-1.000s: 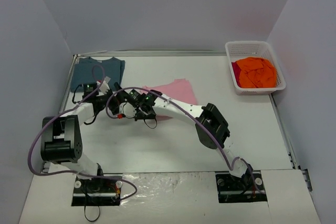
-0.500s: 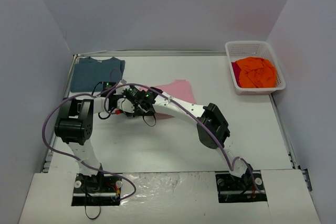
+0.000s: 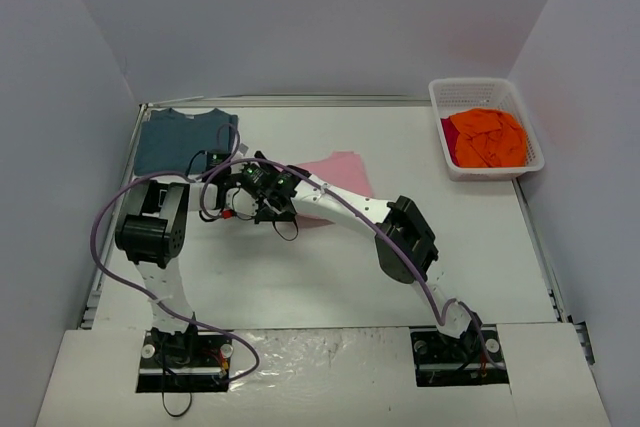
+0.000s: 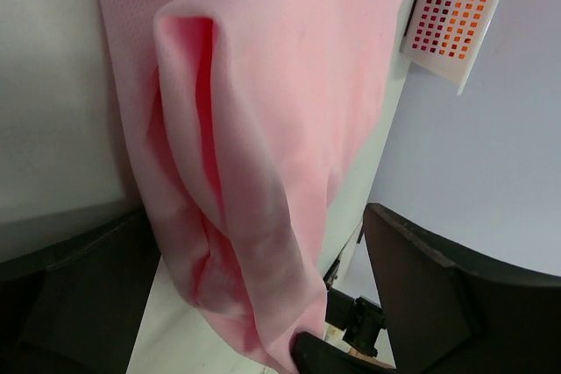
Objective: Fold and stack the t-shirts
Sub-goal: Put the neatly folded tshirt into the corner of the board with the left arm
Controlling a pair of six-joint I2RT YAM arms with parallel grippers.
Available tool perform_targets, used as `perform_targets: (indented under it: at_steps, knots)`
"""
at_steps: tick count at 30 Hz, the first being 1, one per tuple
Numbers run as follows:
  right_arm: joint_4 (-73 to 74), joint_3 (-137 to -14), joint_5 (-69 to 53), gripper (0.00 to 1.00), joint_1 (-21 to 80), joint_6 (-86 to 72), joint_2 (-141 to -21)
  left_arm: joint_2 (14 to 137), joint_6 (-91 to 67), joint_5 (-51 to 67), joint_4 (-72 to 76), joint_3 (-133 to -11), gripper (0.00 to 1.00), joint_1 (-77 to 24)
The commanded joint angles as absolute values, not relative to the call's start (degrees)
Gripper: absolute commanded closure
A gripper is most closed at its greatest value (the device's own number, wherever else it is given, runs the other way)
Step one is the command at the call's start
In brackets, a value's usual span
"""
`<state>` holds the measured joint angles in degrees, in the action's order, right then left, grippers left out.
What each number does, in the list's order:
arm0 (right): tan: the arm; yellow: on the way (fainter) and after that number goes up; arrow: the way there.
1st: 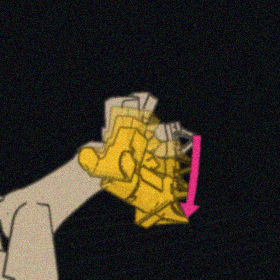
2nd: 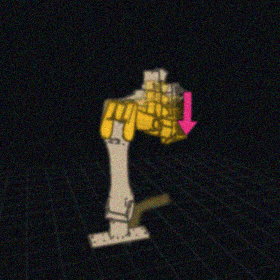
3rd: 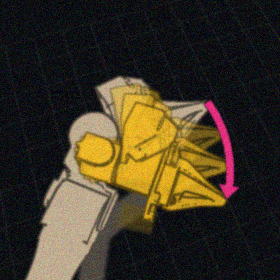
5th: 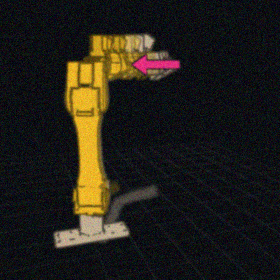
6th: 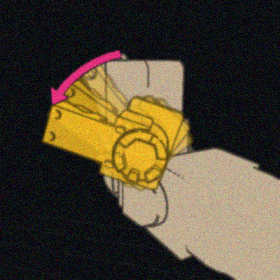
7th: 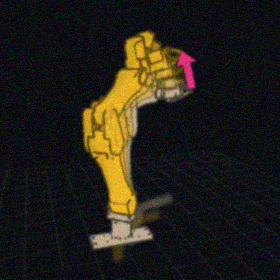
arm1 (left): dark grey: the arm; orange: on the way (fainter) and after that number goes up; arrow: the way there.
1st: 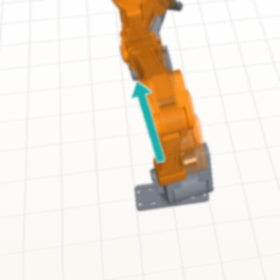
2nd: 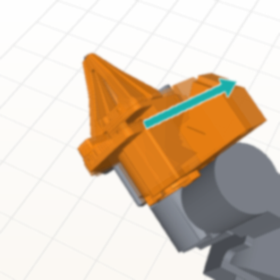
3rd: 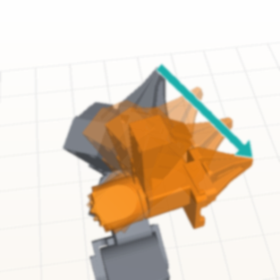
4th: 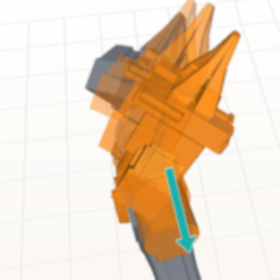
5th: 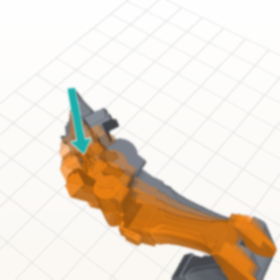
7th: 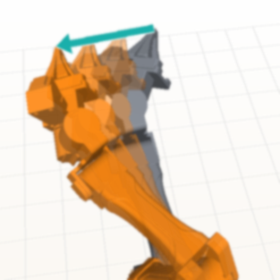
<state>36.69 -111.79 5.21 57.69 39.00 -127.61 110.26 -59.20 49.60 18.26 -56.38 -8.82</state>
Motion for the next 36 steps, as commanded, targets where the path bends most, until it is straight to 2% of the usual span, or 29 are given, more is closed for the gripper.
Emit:
perform_targets:
  at_steps: [1, 5, 6, 7, 10, 11, 12, 16, 17, 18, 19, 20, 21, 25, 28, 31, 36]
  knots:
    - [38.41, -113.90, 6.06, 1.00, 57.92, 38.94, -128.06, 112.23, -59.15, 46.93, 22.14, -56.34, 0.06, -10.46]
    - [38.58, -113.91, 5.98, 1.00, 57.92, 38.85, -128.23, 114.17, -59.15, 48.25, 23.91, -56.86, 0.04, -11.25]
    - [38.67, -113.99, 5.98, 1.00, 57.92, 38.85, -128.32, 114.78, -59.06, 48.69, 23.91, -57.65, 0.10, -11.25]
    - [38.67, -113.99, 5.98, 1.00, 57.92, 38.85, -128.23, 115.83, -59.15, 49.65, 24.08, -58.09, 0.34, -11.25]
    - [38.76, -114.17, 5.89, 1.00, 58.01, 38.85, -128.14, 117.15, -60.72, 50.36, 25.75, -58.80, 0.70, -11.25]
    - [38.76, -114.17, 5.89, 1.00, 58.01, 38.85, -128.06, 117.33, -61.25, 50.45, 26.27, -58.80, 0.91, -11.34]
    - [38.76, -114.34, 5.80, 1.00, 58.01, 38.85, -128.14, 117.51, -61.61, 50.62, 26.71, -58.97, 0.97, -11.51]
    - [39.02, -114.52, 6.24, 1.00, 58.01, 38.67, -128.76, 118.21, -63.80, 52.64, 28.91, -60.11, 0.98, -11.95]
    - [39.28, -114.61, 6.41, 0.90, 58.01, 38.67, -128.93, 118.30, -64.07, 53.43, 29.44, -60.38, 0.98, -11.95]
    - [40.16, -114.52, 6.15, 0.72, 58.01, 38.85, -128.67, 118.39, -64.07, 53.70, 29.36, -60.64, 0.98, -11.95]
    - [40.43, -113.65, 5.11, 0.39, 58.01, 39.02, -128.06, 118.56, -64.07, 53.96, 29.27, -60.91, 0.98, -11.87]
    - [40.69, -112.69, 4.05, 0.16, 57.83, 39.63, -127.27, 118.48, -63.99, 54.23, 28.83, -61.34, 0.97, -11.87]
    - [41.30, -111.11, 2.91, 0.02, 57.92, 40.42, -124.31, 118.48, -63.72, 54.58, 28.05, -61.70, 0.98, -11.78]
    - [42.97, -96.56, -2.63, 0.00, 57.31, 43.41, -113.05, 118.65, -60.14, 55.81, 24.01, -63.63, 0.98, -10.81]
    - [44.82, -86.97, -7.28, 0.00, 54.15, 45.96, -102.77, 118.74, -51.38, 55.73, 12.35, -68.80, 0.98, -10.28]
    - [46.58, -81.58, -11.68, 0.00, 44.06, 49.30, -95.20, 118.74, -39.67, 51.87, -7.91, -76.18, 0.98, -10.20]
    - [47.81, -79.55, -14.84, 0.00, 30.87, 48.17, -89.92, 119.79, -25.78, 41.06, -26.26, -90.66, 0.98, -9.76]
